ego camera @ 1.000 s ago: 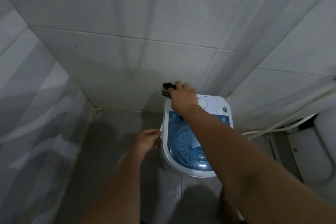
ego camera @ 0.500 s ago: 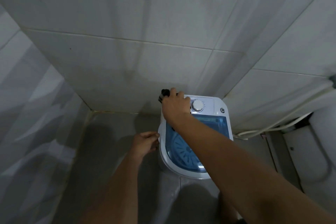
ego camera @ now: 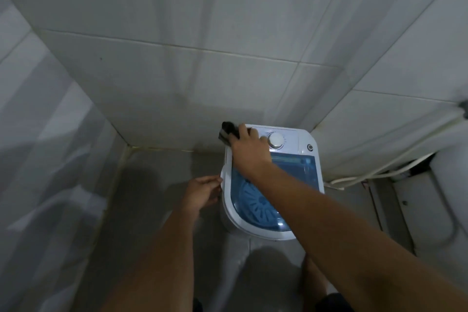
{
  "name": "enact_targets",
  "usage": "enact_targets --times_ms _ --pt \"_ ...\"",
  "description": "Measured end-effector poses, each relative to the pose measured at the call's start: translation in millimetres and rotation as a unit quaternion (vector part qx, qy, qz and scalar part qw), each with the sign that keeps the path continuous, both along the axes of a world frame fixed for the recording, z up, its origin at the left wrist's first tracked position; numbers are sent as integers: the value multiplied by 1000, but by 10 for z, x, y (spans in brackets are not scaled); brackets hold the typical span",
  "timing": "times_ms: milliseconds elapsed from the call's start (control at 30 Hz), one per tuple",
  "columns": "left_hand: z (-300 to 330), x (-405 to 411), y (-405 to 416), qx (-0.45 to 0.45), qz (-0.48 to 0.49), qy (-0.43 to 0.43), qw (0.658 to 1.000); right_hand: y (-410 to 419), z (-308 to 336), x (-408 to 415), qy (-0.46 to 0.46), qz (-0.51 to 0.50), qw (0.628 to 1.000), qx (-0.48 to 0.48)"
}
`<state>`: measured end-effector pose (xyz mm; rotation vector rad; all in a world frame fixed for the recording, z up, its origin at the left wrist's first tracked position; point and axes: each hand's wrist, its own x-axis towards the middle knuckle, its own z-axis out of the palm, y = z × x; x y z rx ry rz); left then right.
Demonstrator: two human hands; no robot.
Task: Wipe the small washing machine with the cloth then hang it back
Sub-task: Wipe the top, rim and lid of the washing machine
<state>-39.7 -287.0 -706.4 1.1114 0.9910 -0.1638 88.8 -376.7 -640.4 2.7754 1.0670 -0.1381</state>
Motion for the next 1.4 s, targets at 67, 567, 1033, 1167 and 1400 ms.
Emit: enact_targets --times_ms 67,567,1033,1167,1400 --pt "-55 -29 77 -28 15 11 999 -224 -182 -298 11 43 997 56" --pt "91 64 -188 46 0 -10 999 -1970 -393 143 -40 -196 945 259" --pt "71 72 -176 71 9 -6 997 -2106 -611 -993 -37 -279 896 344" --pt "31 92 -177 57 16 -6 998 -1875 -643 -1599 -22 -234 906 353" --pt "-41 115 -156 50 16 -5 999 -1869 -699 -1482 -15 -220 909 353"
